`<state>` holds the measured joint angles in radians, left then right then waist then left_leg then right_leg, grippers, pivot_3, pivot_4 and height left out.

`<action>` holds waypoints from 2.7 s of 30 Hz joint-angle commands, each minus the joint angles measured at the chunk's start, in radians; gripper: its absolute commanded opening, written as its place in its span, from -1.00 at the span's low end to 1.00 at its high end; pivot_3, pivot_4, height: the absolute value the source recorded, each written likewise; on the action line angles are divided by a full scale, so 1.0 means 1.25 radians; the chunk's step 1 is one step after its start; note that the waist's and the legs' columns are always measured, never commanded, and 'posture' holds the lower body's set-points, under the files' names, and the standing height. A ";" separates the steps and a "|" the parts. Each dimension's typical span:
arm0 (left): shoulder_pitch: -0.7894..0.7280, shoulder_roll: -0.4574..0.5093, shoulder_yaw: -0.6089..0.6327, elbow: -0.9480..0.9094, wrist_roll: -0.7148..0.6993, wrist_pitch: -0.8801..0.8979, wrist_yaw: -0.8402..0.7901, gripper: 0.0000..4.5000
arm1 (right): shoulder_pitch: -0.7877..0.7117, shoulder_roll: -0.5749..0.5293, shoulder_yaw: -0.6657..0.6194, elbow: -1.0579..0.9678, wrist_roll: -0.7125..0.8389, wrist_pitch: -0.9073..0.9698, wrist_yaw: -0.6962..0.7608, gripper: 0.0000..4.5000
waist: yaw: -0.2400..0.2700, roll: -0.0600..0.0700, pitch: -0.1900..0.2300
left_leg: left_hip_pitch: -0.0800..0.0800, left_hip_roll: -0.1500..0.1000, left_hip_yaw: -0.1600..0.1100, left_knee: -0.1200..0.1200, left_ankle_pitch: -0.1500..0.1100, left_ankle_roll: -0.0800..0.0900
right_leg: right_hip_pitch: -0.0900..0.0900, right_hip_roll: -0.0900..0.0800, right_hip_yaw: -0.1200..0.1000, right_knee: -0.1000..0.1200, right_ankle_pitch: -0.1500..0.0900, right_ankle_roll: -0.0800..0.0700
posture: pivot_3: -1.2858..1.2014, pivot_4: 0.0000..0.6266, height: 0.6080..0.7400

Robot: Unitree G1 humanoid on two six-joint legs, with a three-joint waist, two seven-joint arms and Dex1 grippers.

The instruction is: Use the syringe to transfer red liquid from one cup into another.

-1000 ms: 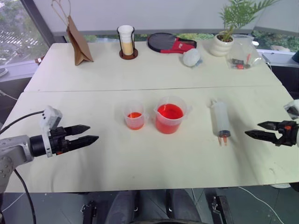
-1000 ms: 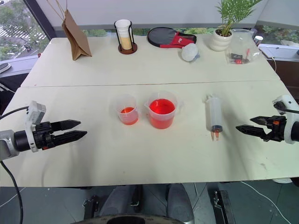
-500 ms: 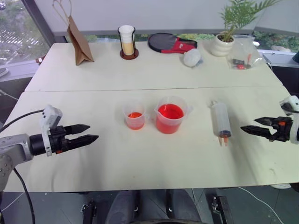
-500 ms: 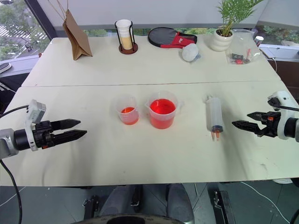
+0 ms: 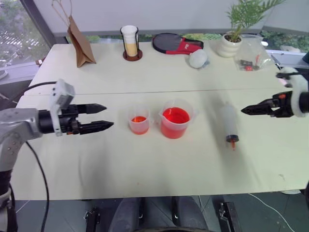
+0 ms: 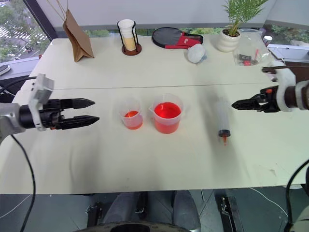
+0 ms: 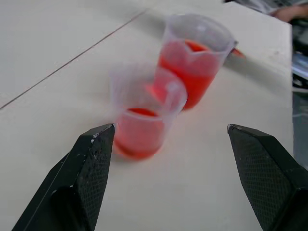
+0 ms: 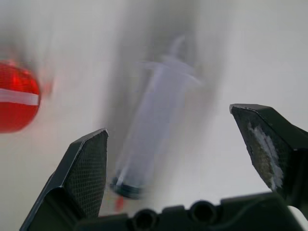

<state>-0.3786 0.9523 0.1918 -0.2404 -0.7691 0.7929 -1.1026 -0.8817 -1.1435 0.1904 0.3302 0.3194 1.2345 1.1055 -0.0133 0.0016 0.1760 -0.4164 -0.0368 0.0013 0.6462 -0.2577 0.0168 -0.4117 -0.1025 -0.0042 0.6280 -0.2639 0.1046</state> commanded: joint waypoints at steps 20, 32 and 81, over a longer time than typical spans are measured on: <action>0.026 -0.102 -0.026 -0.115 0.009 -0.042 0.100 0.72 | -0.220 0.279 0.177 0.407 -0.162 0.020 -0.088 -0.24 | 0.000 -0.002 -0.001 | -0.011 -0.001 0.001 0.006 0.003 -0.004 | -0.010 0.005 -0.001 0.005 0.003 0.005 | 0.03 -0.52 1.00; -0.066 -0.080 0.006 0.007 0.015 -0.082 0.069 0.72 | -0.471 0.290 -0.090 0.340 -0.025 -0.121 0.004 -0.38 | -0.002 0.001 0.001 | -0.009 0.000 0.003 0.006 0.003 -0.002 | -0.014 0.005 -0.001 0.014 0.003 0.005 | 0.03 -0.52 1.00; -0.738 -0.513 -0.160 0.793 0.354 -0.602 -0.170 -0.98 | 0.300 0.608 -0.189 -0.572 0.175 -0.499 -0.385 -0.38 | 0.001 -0.008 -0.001 | -0.009 0.000 -0.002 0.015 0.002 -0.001 | -0.009 0.008 -0.002 0.017 0.003 0.006 | 0.03 -0.52 1.00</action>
<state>-1.2765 0.3000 -0.0365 0.7537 -0.3171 0.0527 -1.3373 -0.5113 -0.3828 -0.0643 -0.3212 0.5231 0.6276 0.6089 -0.0117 -0.0078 0.1742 -0.4282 -0.0371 -0.0012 0.6652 -0.2554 0.0161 -0.4227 -0.0930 -0.0067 0.6498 -0.2602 0.1120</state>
